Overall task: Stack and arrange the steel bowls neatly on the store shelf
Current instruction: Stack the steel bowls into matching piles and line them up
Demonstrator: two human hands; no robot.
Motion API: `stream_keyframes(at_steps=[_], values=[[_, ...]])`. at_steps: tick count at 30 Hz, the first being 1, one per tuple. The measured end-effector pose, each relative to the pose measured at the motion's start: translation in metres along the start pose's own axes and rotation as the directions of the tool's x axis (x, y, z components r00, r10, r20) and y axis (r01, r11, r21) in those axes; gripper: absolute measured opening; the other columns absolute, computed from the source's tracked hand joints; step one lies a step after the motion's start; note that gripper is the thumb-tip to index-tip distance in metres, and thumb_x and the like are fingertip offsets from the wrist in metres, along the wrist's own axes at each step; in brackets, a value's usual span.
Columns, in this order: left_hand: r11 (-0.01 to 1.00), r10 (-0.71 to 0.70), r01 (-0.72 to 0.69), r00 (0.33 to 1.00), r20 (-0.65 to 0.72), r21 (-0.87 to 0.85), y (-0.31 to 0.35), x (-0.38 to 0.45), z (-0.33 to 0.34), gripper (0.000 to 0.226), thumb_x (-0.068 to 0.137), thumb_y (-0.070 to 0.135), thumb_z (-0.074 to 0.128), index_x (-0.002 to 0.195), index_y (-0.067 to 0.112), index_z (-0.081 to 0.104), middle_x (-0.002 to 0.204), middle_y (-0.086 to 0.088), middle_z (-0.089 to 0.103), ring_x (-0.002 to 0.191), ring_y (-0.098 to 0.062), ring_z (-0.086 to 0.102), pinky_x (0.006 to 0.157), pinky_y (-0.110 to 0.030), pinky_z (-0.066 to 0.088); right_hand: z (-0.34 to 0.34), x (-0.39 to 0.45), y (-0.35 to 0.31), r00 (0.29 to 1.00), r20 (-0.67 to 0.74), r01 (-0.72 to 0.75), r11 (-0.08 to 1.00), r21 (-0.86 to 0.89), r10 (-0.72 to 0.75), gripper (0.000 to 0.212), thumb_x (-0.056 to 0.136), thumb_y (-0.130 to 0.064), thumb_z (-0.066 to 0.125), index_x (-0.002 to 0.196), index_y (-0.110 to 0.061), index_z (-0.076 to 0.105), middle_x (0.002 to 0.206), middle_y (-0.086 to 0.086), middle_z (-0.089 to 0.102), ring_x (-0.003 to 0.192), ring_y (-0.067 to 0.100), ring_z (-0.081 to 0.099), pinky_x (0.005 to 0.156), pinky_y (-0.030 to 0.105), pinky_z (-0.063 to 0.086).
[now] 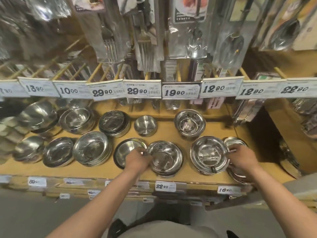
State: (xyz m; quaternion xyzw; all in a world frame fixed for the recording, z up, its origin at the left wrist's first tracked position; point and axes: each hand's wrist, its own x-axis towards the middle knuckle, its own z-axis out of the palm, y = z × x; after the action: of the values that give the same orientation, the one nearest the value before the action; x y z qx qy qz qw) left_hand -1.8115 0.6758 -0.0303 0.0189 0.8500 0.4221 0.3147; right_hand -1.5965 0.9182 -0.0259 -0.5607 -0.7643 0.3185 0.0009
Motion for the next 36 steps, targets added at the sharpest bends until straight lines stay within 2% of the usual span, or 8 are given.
stream_keyframes(at_steps=[4,7,10,13,17,23,32,36], values=[[0.989,-0.022,0.031,0.998,0.065,-0.145,0.003,0.001,-0.011,0.035,0.084,0.001,0.071,0.116,0.013,0.062,0.078,-0.012,0.073,0.060,-0.027,0.073,0.055,-0.037,0.060,-0.013,-0.008,-0.013,0.994,0.089,-0.085,0.972,0.220,0.067,0.008,0.083,-0.003,0.065,0.088,-0.005,0.071,0.049,0.001,0.068,0.043,0.010,0.064,0.042,0.018,0.048],[0.974,-0.004,0.022,0.997,0.078,-0.226,0.006,-0.002,-0.022,0.024,0.085,0.002,0.073,0.103,0.015,0.064,0.062,-0.008,0.071,0.038,-0.014,0.061,0.036,-0.020,0.045,-0.017,-0.019,-0.033,0.983,0.175,-0.130,0.871,0.473,0.052,0.002,0.089,0.003,0.065,0.090,0.004,0.066,0.067,0.011,0.072,0.046,0.009,0.067,0.038,0.019,0.052],[0.949,0.011,0.023,0.994,0.105,-0.316,0.007,-0.006,-0.031,0.026,0.081,-0.001,0.073,0.104,0.008,0.065,0.079,-0.021,0.074,0.066,-0.031,0.065,0.069,-0.047,0.058,-0.014,-0.031,-0.060,0.960,0.279,-0.192,0.771,0.608,0.019,0.004,0.091,0.005,0.064,0.090,0.001,0.066,0.077,0.017,0.072,0.054,0.015,0.070,0.047,0.024,0.059],[0.915,0.010,0.045,0.991,0.135,-0.401,0.001,-0.008,-0.041,0.032,0.081,-0.009,0.070,0.110,0.003,0.063,0.068,-0.016,0.070,0.081,-0.039,0.055,0.082,-0.050,0.041,-0.004,-0.042,-0.090,0.940,0.335,-0.175,0.764,0.621,-0.058,0.004,0.090,0.004,0.065,0.089,0.001,0.065,0.063,0.011,0.070,0.050,0.016,0.068,0.044,0.020,0.055],[0.902,0.044,0.016,0.991,0.128,-0.430,-0.007,-0.011,-0.057,0.031,0.082,-0.008,0.069,0.110,0.003,0.067,0.086,-0.013,0.079,0.086,-0.040,0.074,0.092,-0.054,0.057,0.023,-0.059,-0.131,0.910,0.385,-0.102,0.814,0.572,-0.156,0.002,0.089,0.002,0.068,0.088,0.003,0.066,0.070,0.011,0.074,0.064,0.019,0.074,0.056,0.025,0.060],[0.844,0.054,0.023,0.990,0.127,-0.536,-0.021,-0.005,-0.092,0.025,0.088,-0.012,0.061,0.111,-0.001,0.062,0.083,-0.014,0.079,0.078,-0.031,0.078,0.062,-0.035,0.064,0.065,-0.078,-0.176,0.921,0.361,-0.080,0.835,0.544,-0.147,0.003,0.085,0.006,0.071,0.085,0.003,0.069,0.086,0.017,0.076,0.070,0.022,0.077,0.059,0.027,0.062],[0.839,0.066,0.002,0.992,0.105,-0.544,-0.058,0.018,-0.163,0.021,0.092,0.001,0.066,0.112,0.007,0.069,0.101,-0.012,0.078,0.087,-0.025,0.077,0.070,-0.030,0.062,0.115,-0.114,-0.236,0.911,0.362,0.046,0.920,0.388,-0.198,0.024,0.093,-0.016,0.064,0.109,0.002,0.057,0.088,0.013,0.061,0.073,0.025,0.066,0.050,0.026,0.058],[0.831,0.065,0.036,0.985,0.161,-0.556,-0.068,0.030,-0.202,0.021,0.093,-0.002,0.062,0.111,0.007,0.070,0.106,-0.014,0.077,0.090,-0.025,0.077,0.078,-0.036,0.063,0.139,-0.132,-0.268,0.901,0.372,0.082,0.928,0.363,-0.225,0.021,0.089,-0.015,0.063,0.101,0.002,0.056,0.096,0.032,0.066,0.084,0.044,0.070,0.081,0.062,0.057]])
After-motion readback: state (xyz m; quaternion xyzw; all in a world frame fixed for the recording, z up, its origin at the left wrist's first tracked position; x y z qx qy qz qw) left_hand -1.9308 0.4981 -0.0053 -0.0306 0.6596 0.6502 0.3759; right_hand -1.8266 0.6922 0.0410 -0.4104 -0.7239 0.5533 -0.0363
